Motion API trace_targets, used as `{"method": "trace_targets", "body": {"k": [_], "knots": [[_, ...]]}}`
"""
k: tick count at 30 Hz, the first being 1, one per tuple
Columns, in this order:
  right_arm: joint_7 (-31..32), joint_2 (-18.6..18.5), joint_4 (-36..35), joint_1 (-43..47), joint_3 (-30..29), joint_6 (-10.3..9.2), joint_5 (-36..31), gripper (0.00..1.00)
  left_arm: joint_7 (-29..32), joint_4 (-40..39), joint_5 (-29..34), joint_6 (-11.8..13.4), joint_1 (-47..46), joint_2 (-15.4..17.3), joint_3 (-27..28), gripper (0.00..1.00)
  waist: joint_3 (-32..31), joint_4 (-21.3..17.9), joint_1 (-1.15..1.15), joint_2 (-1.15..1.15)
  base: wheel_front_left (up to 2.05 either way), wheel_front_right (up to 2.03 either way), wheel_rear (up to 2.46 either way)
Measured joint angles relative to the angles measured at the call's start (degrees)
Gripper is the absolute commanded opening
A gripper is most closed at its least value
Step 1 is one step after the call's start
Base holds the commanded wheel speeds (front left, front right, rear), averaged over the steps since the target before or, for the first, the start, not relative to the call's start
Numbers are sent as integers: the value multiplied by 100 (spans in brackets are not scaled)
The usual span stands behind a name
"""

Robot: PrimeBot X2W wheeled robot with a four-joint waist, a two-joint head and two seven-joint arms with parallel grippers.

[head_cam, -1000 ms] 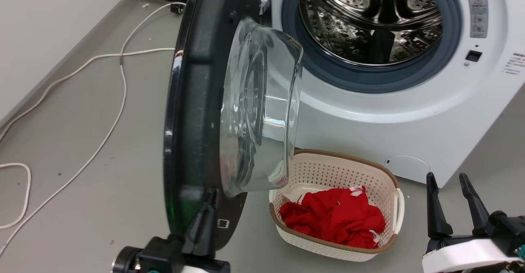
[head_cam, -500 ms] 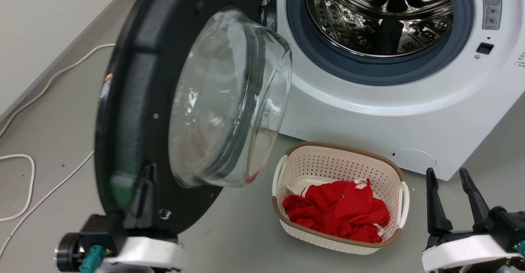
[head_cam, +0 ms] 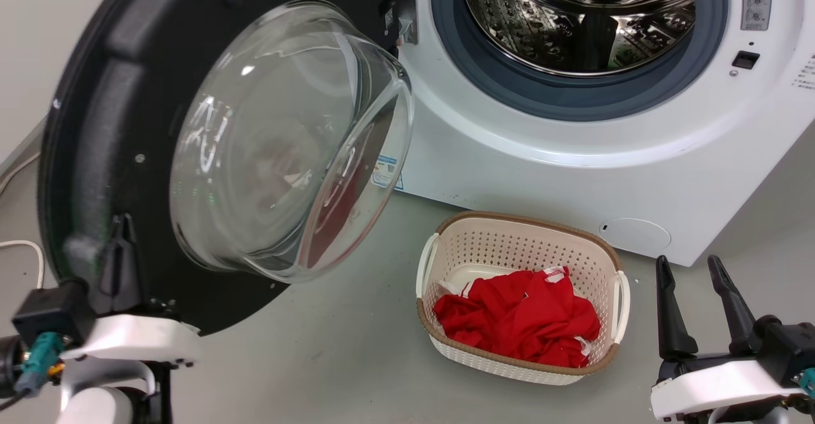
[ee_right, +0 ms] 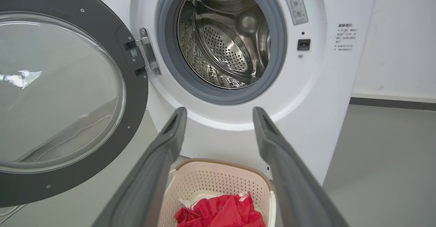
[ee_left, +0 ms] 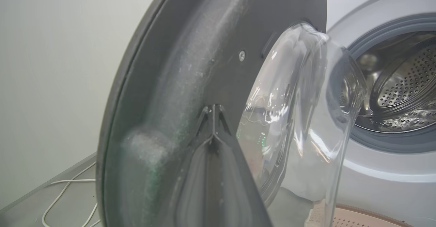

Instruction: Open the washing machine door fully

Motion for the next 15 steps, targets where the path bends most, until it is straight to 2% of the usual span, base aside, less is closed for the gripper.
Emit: {"method": "trace_targets", "body": {"k": [10,15], "knots": [[29,-1,-58,-35,9,0,-27,100,20,513,-338,42,-269,453,719,0,125,-139,0,0,0,0,0],[42,-1,-91,-52,-1,0,-37,100,15,832,-535,-46,-374,641,980,0,161,-182,0,0,0,0,0]]}}
